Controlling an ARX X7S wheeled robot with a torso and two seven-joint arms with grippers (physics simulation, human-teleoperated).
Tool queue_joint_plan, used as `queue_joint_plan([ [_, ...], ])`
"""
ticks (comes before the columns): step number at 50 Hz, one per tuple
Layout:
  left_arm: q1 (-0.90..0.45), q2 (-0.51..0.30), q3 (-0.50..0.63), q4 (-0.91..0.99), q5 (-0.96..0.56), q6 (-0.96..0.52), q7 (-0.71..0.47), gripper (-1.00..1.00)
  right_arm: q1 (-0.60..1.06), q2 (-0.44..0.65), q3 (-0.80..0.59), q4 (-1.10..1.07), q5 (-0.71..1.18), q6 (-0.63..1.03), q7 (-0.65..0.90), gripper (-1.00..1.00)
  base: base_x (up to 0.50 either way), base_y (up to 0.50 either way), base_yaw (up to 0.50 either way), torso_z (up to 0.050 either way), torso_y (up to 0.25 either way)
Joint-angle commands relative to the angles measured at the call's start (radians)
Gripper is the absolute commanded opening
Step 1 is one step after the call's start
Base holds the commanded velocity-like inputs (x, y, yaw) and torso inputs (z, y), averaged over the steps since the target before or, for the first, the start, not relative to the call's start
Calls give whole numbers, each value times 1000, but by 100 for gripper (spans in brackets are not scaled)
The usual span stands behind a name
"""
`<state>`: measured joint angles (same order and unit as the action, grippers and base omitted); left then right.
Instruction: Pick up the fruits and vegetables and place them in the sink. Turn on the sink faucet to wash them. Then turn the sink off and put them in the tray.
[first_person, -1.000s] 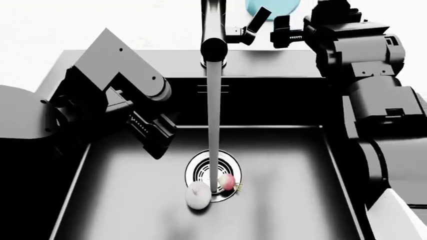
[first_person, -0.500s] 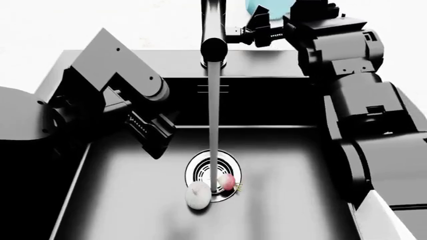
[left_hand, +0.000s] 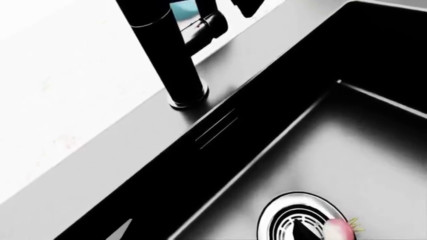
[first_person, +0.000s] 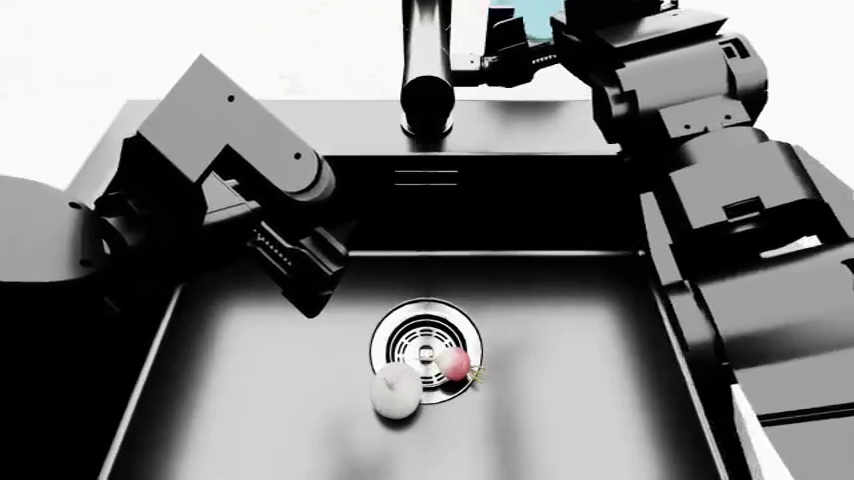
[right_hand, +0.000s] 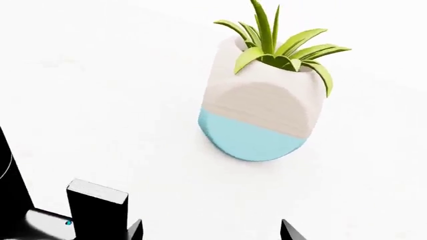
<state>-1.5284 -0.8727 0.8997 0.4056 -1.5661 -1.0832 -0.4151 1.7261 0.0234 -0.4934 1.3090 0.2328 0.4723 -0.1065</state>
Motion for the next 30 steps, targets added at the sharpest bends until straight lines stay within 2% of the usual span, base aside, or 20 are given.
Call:
queue_joint_plan([
  [1, 13, -6, 3, 5, 3, 7, 0, 100, 49, 27, 121, 0, -150, 29, -199, 100, 0, 0, 0, 0, 0],
  [10, 12, 11, 13, -9, 11, 4, 3, 100, 111, 65, -54, -6, -291, 83, -482, 100, 0, 0, 0, 0, 0],
  [11, 13, 11, 14, -8, 10, 3, 2, 100, 107, 79, -72, -48, -303, 114, -510, 100, 0, 0, 0, 0, 0],
  [14, 13, 11, 15, -10, 6, 2, 1, 100, 16, 174, -132, -422, -334, 358, -622, 100, 0, 0, 0, 0, 0],
  [16, 10, 13, 15, -13, 2, -1, 1, 100, -13, 222, -160, -573, -334, 456, -694, 100, 0, 0, 0, 0, 0],
  [24, -8, 21, 16, -20, -14, -14, -8, 100, -34, 366, -278, -965, -315, 671, -927, 100, 0, 0, 0, 0, 0],
  [30, -23, 20, 13, -21, -32, -23, -22, 100, -39, 454, -373, -1186, -277, 735, -1080, 100, 0, 0, 0, 0, 0],
])
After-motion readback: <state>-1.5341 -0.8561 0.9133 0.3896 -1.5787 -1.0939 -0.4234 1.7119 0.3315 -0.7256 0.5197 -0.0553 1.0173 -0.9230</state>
